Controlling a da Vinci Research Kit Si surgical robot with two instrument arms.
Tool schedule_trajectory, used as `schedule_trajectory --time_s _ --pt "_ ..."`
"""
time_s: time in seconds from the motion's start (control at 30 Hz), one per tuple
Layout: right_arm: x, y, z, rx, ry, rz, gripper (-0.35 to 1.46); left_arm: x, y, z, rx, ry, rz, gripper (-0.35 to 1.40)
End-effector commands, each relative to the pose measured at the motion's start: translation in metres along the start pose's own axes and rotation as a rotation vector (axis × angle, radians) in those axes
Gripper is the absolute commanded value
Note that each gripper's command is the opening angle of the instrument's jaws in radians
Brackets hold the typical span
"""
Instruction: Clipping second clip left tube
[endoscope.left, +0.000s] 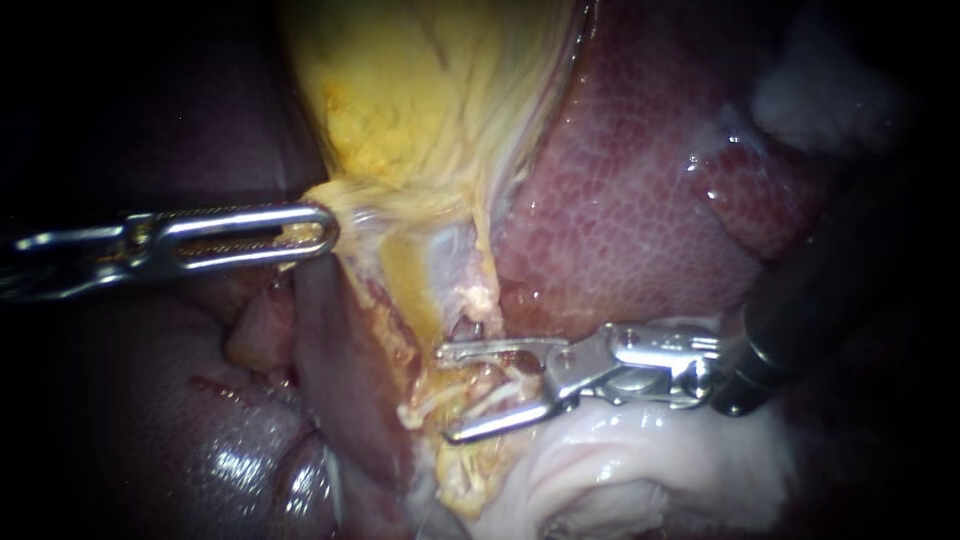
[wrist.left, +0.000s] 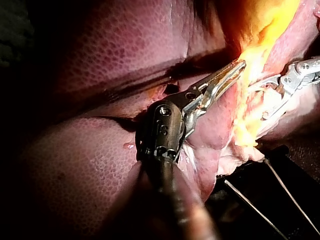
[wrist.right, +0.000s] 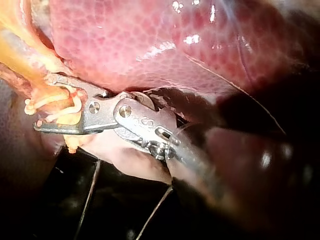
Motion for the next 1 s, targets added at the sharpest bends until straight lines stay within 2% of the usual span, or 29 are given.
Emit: schedule_trajectory --time_s 0.03,0.33,0.57,0.7,0.8,1.0 --pt "0.0002 0.0000 -0.0003 -0.003 0.001 0.001 0.60 0.0000 -0.0001 0.0000 0.001 0.000 0.000 -0.35" --pt "0.0001 0.0004 0.0006 -0.009 0.002 0.001 0.60 0.0000 -0.0007 -0.0002 0.000 0.000 -0.001 -0.35" --pt "-0.0017 0.0004 0.0035 0.010 -0.001 -0.009 0.60 0.0000 -0.0007 -0.0001 0.000 0.000 -0.001 -0.35" --pt "-0.0024 0.0000 0.0047 0.029 -0.003 0.008 0.60 0.0000 -0.0007 -0.0001 0.001 0.000 -0.001 -0.35" --pt "-0.0021 -0.0009 0.0046 0.058 -0.006 0.030 0.60 0.0000 -0.0006 -0.0001 0.001 0.000 -0.001 -0.35" --pt "0.0003 -0.0031 0.0040 0.134 0.053 0.075 0.60 0.0000 -0.0005 -0.0001 0.002 0.001 -0.001 -0.35"
